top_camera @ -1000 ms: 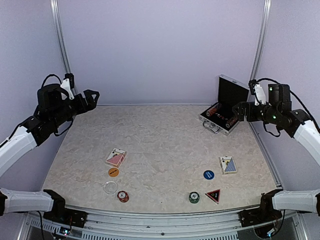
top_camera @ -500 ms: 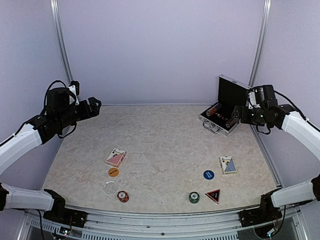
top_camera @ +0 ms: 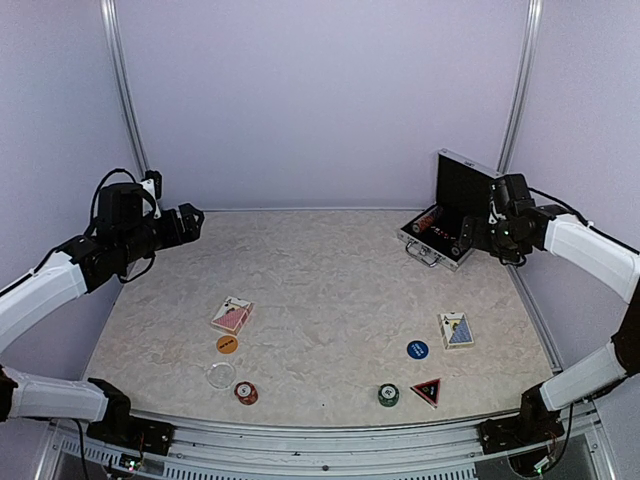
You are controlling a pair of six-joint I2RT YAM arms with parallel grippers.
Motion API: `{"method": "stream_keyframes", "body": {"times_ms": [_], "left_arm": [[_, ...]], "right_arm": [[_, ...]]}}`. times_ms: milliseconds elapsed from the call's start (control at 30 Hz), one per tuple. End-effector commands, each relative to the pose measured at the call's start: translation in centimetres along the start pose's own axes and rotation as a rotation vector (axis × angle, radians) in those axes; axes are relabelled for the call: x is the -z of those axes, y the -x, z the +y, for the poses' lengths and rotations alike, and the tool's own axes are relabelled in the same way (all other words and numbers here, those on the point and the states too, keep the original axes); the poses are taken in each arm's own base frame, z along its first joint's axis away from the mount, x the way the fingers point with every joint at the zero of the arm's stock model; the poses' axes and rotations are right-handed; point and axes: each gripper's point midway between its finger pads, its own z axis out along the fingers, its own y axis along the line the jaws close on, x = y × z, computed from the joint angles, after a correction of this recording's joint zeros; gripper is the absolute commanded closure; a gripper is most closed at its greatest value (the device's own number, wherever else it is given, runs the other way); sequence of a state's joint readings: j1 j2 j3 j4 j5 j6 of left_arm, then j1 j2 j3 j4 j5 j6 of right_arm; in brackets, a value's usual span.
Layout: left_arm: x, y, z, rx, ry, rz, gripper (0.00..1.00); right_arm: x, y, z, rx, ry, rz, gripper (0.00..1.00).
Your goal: Pack up texas hold em set
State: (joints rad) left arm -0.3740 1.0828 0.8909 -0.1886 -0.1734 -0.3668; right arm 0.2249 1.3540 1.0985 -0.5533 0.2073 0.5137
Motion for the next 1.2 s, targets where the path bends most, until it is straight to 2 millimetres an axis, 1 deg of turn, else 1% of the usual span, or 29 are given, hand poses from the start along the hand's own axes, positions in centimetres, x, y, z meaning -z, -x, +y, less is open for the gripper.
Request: {"method": "stream_keyframes", "body": {"times_ms": [0, 167, 267, 333, 500, 667, 867, 933, 1033, 1167], "left_arm": [[0.2, 0.0, -0.5, -0.01, -0.027, -0.009, 0.01], [-0.2, -0.3, -1.4, -0.02, -0.071, 0.018, 0.01], [-0.5, -0.5, -1.7, -0.023, -0.087, 0.031, 0.01], [-0.6, -0.5, -1.9, -0.023, -0.096, 0.036, 0.01], [-0.9, -1.2, -2.0, -0.025, -0.103, 0.056, 0.01], [-1.2, -1.6, -2.1, -0.03, -0.112, 0.067, 0.01], [-1.4, -2.1, -2.2, -0.032, -0.117, 0.084, 0.01], [-1.4, -2.2, -2.2, -0.033, -0.117, 0.085, 0.01], [-1.5, -2.3, -2.1, -0.033, -0.116, 0.087, 0.01], [-1.6, -2.5, -2.1, -0.033, -0.116, 0.094, 0.01]], "right_arm": [[-0.3, 1.7, -0.3, -0.109, -0.02, -0.053, 0.0], [-1.2, 2.3, -0.9, -0.185, -0.054, -0.085, 0.0], [-2.2, 2.3, -1.5, -0.22, -0.09, -0.086, 0.0], [-2.9, 2.3, -1.4, -0.225, -0.094, -0.085, 0.0], [-5.6, 1.9, -1.2, -0.25, -0.131, -0.048, 0.0], [-8.1, 1.9, -1.1, -0.286, -0.167, -0.026, 0.0], [-11.3, 1.7, -1.8, -0.303, -0.223, 0.015, 0.01], [-12.2, 1.9, -1.3, -0.269, -0.205, 0.028, 0.03], [-13.4, 2.6, 0.5, -0.193, -0.118, 0.027, 0.06], [-14.7, 3.1, 1.8, -0.122, -0.072, 0.038, 0.07]]}}
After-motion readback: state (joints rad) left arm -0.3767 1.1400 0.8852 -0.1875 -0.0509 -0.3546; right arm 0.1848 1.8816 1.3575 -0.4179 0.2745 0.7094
